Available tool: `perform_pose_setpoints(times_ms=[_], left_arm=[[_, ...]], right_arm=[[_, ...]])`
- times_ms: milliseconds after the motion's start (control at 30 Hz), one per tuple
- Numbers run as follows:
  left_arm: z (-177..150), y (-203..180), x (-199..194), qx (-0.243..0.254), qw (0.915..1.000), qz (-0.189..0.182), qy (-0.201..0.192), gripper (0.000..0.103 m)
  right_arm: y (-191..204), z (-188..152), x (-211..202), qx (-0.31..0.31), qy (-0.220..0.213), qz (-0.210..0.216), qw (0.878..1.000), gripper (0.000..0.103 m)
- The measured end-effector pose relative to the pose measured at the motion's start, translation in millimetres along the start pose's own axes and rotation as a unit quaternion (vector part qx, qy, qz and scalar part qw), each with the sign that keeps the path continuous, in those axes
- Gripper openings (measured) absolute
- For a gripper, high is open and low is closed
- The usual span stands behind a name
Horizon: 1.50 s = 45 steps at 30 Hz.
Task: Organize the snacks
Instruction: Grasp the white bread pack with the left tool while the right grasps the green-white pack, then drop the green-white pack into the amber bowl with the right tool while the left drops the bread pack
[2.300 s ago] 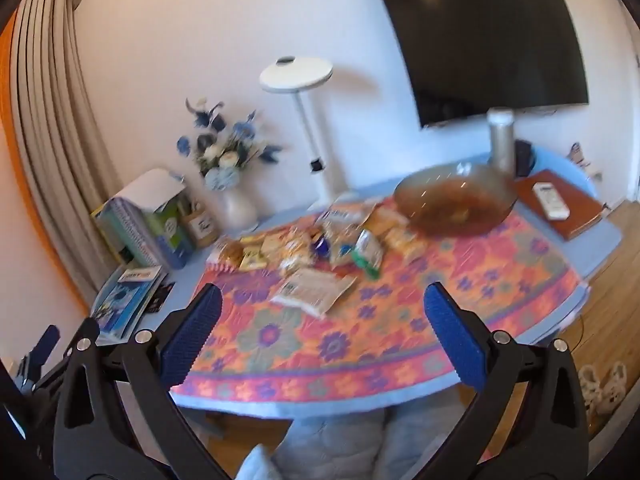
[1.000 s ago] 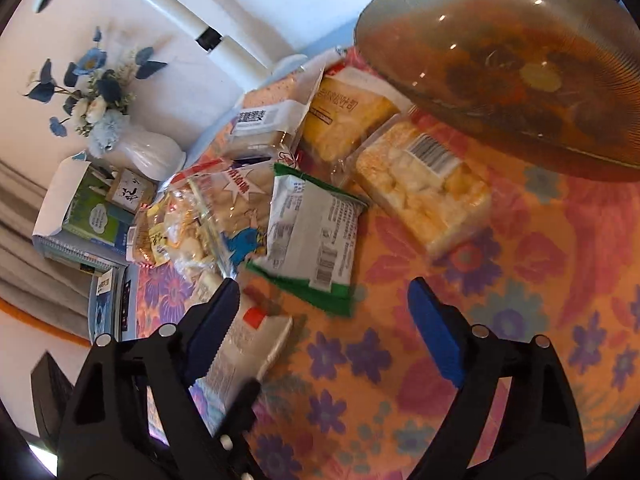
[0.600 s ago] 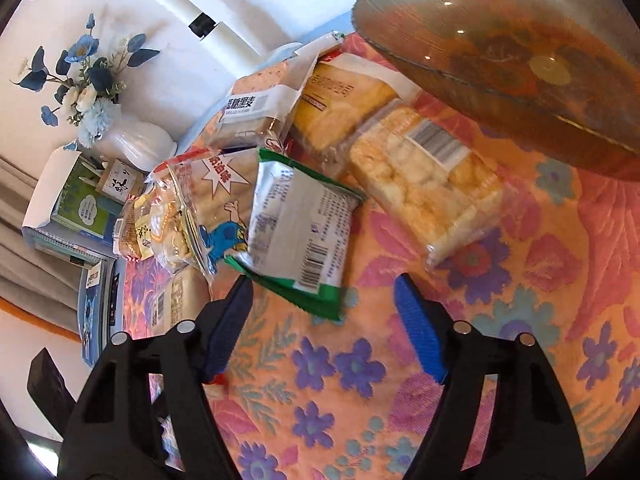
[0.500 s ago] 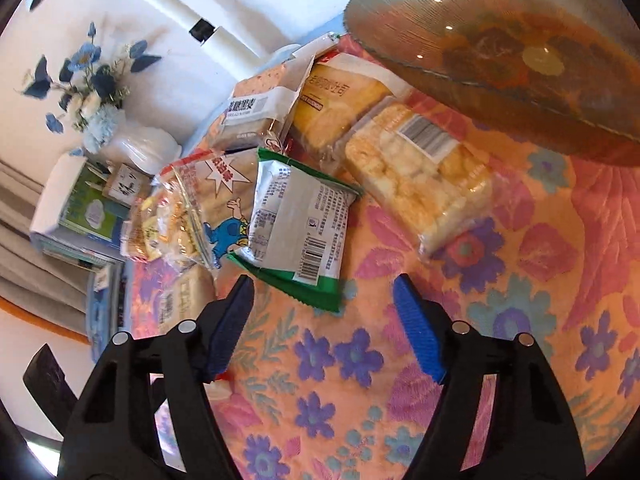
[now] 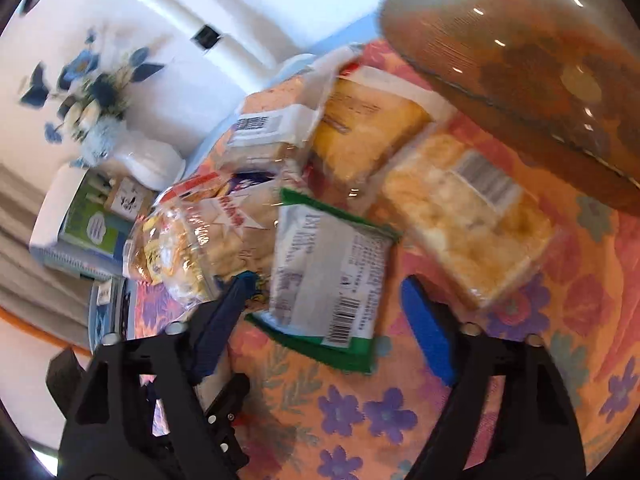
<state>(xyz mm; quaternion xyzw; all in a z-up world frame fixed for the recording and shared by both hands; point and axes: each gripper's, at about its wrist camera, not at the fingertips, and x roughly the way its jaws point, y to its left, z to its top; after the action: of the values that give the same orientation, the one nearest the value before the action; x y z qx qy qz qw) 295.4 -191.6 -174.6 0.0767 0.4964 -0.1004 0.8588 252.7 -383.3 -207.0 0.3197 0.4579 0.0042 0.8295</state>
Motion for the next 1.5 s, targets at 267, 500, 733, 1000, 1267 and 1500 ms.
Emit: perform_pose_setpoints(times_ms=[267,500,733,1000,1267,1500], left_arm=[[-26,27,-27,0.039,0.9968,-0.070,-0.001,0.083],[-29,46,-49,0.046,0.9952,-0.086,-0.012,0.096],[-35,28,-23,0.064,0.9971,-0.039,0.016,0.098],[-41,27,-34,0.065,0.9967,-0.048,-0.006,0.073],[-11,-8,-119,0.089,0.9845,-0.122,-0.089,0.073],[76,-110,-132,0.144,0.9644,-0.198,-0.101,0.073]], right_arm=[[30,-36,-32,-0.123,0.003,-0.055,0.991,0.048],[47,-68,-39,-0.225,0.016,-0.179,0.958,0.052],[25,-72,-57,-0.155,0.019,-0.066,0.986,0.092],[39,-79,-28,-0.184,0.029,-0.111,0.976,0.050],[36,-54,-106,-0.166,-0.039,-0.049,0.984,0.049],[-23,19,-168,-0.096,-0.119,-0.117,0.981,0.049]])
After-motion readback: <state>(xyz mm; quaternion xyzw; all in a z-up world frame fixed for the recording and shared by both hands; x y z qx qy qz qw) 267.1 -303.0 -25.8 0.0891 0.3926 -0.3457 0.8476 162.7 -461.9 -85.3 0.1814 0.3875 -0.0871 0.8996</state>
